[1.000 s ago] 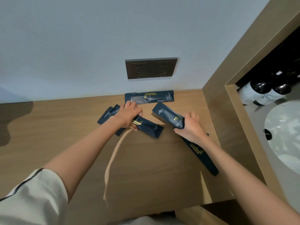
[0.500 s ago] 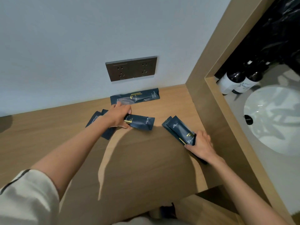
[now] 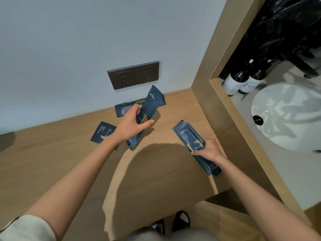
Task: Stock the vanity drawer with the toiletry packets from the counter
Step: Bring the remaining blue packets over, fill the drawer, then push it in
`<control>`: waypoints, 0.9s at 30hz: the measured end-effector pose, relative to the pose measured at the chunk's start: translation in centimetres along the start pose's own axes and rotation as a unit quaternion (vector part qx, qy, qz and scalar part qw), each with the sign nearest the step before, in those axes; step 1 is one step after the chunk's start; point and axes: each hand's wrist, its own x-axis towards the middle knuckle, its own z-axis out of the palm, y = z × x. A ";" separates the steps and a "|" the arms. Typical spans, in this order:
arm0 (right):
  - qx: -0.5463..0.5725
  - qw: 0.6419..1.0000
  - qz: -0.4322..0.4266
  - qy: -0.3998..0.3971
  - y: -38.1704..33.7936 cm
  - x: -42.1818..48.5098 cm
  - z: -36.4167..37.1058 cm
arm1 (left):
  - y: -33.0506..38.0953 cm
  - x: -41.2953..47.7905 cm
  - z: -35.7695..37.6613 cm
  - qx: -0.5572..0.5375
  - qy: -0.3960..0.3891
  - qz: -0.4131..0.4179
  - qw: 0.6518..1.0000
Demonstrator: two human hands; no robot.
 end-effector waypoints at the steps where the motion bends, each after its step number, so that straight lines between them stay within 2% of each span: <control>1: 0.014 1.000 -0.005 0.003 -0.1 -0.4 0.1 | 0.8 -0.5 0.1 -0.045 0.009 -0.033 0.998; 4: 0.057 0.998 -0.009 0.022 -0.4 -1.6 0.2 | 2.3 -2.0 0.6 -0.159 0.014 -0.118 0.980; 6: 0.093 0.994 -0.032 0.040 -0.9 -2.8 -0.4 | 3.6 -2.9 0.8 -0.226 -0.001 -0.141 0.964; 9: 0.185 0.979 -0.071 0.052 -2.0 -5.6 -2.6 | 6.7 -4.5 1.2 -0.343 -0.019 -0.192 0.919; 12: 0.271 0.954 -0.106 0.069 -2.3 -9.5 -5.7 | 10.0 -6.2 1.9 -0.415 -0.058 -0.195 0.887; 17: 0.367 0.915 -0.121 0.119 1.2 -15.7 -10.0 | 15.7 -8.8 4.4 -0.471 -0.129 -0.154 0.859; 21: 0.402 0.893 -0.119 0.161 6.3 -19.9 -12.5 | 20.8 -11.3 7.9 -0.441 -0.177 -0.136 0.869; 25: 0.424 0.877 -0.101 0.200 12.9 -23.6 -14.2 | 26.5 -14.4 13.3 -0.413 -0.188 -0.118 0.884; 27: 0.434 0.870 -0.094 0.213 16.6 -25.4 -14.9 | 29.1 -15.9 16.6 -0.417 -0.197 -0.118 0.879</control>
